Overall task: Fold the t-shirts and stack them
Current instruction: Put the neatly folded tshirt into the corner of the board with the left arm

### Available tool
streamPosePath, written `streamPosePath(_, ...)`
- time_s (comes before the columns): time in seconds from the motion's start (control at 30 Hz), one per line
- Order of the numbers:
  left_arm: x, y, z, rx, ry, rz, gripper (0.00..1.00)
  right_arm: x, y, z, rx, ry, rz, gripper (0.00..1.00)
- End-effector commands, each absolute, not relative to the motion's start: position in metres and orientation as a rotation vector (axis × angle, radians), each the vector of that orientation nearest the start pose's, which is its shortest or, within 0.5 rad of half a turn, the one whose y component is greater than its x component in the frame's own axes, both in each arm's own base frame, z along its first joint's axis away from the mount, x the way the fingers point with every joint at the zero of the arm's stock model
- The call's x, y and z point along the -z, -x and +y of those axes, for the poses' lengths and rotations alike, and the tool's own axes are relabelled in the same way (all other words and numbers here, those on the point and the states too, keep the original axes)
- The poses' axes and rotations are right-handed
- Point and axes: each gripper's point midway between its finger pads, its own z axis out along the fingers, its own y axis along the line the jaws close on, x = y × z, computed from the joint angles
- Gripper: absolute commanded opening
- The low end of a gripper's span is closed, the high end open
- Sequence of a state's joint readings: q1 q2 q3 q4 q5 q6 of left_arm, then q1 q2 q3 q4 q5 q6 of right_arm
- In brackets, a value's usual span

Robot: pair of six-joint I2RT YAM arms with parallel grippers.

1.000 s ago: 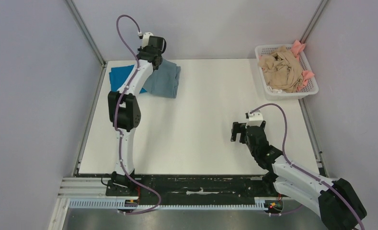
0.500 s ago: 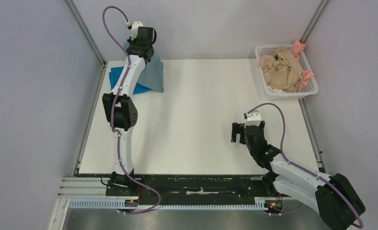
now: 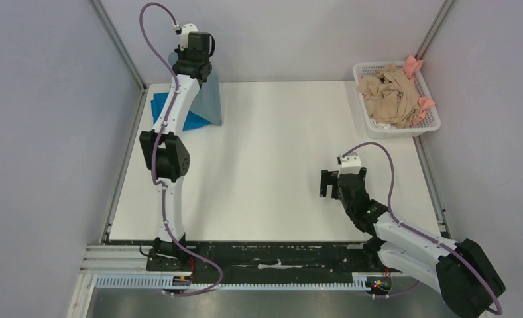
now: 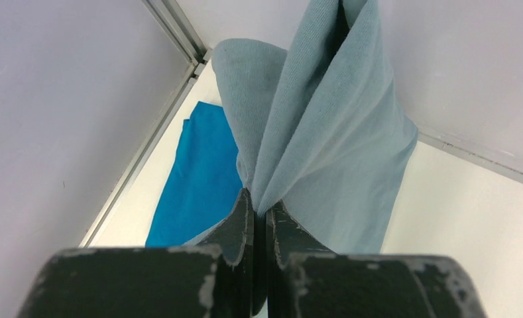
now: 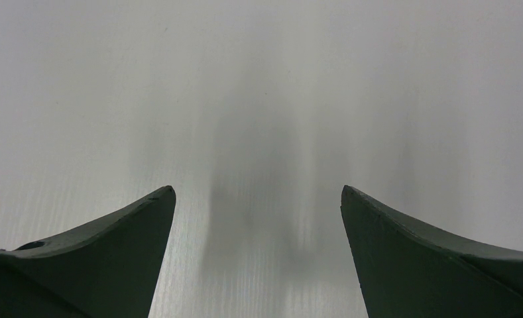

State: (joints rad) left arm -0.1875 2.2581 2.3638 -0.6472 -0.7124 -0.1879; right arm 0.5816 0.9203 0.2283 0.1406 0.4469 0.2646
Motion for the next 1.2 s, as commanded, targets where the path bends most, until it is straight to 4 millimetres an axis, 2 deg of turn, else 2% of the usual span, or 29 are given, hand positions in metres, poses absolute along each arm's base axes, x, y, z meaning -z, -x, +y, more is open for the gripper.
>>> streamPosePath(0.0,-0.364,-0.585,0.004,-0.432,0.463,1.734,0.02,-0.078,-0.273,0.095,-0.05,0.04,2.0,0.98)
streamPosePath(0.33,-0.385,-0.579,0.013,-0.45,0.479,1.686,0.02,-0.072,-0.273,0.096,-0.049,0.034,2.019,0.98)
streamPosePath(0.47,-0.379,-0.579,0.02,-0.465,0.486,1.696,0.02,-0.068,-0.272,0.098,-0.053,0.04,2.032,0.98)
streamPosePath(0.7,-0.332,-0.59,0.04,-0.521,0.49,1.784,0.02,-0.067,-0.272,0.099,-0.056,0.043,2.037,0.98)
streamPosePath(1.0,-0.271,-0.598,0.086,-0.519,0.546,1.897,0.02,-0.065,-0.274,0.099,-0.043,0.048,2.05,0.98)
streamPosePath(1.1,-0.252,-0.601,0.091,-0.5,0.533,1.94,0.02,-0.063,-0.274,0.098,-0.035,0.049,2.057,0.98)
streamPosePath(1.17,-0.239,-0.599,0.111,-0.517,0.549,1.956,0.02,-0.063,-0.274,0.099,-0.036,0.05,2.059,0.98)
